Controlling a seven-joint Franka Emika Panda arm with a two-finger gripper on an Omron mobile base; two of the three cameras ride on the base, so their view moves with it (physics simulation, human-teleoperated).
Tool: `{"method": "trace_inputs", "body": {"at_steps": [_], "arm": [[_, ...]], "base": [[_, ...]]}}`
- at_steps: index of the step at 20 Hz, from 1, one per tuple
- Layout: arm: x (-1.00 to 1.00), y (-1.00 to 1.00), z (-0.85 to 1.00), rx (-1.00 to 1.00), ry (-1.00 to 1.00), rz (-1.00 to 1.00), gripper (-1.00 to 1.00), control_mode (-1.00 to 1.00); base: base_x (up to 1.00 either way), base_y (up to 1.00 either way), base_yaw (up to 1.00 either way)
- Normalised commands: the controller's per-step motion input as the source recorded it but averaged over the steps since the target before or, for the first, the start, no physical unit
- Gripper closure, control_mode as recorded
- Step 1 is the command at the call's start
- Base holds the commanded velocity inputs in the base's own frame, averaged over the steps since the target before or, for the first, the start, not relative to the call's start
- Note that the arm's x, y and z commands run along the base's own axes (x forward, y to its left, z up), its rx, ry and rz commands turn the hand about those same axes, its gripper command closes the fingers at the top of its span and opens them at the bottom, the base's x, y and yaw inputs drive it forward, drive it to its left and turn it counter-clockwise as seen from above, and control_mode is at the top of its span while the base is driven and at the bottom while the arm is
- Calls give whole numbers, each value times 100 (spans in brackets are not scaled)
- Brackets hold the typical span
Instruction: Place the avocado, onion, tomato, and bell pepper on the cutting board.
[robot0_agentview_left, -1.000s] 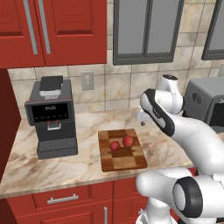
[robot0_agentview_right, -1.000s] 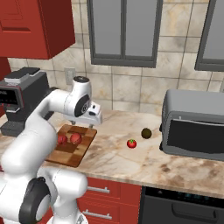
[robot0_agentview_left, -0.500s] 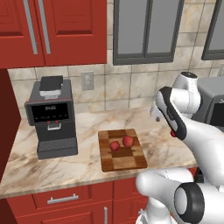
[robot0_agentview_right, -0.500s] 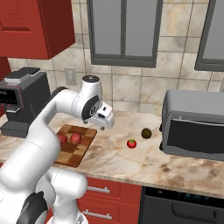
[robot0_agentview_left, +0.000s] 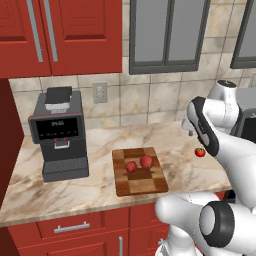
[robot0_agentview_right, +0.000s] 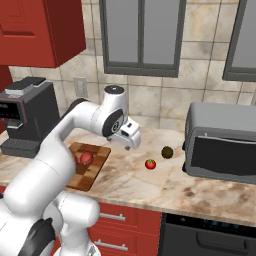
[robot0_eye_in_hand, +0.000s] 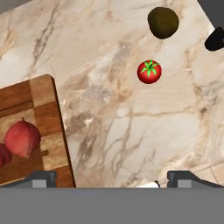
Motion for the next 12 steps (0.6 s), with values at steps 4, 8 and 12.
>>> {"method": "trace_inputs", "body": {"at_steps": [4, 8, 12], "arm": [[0, -24, -32, -8, -4, 0, -100, -100], [9, -26, -38, -11, -4, 0, -100, -100], [13, -21, -34, -8, 0, 0, -100, -100]], "base": [[0, 0, 0], [0, 0, 0], [0, 0, 0]]}}
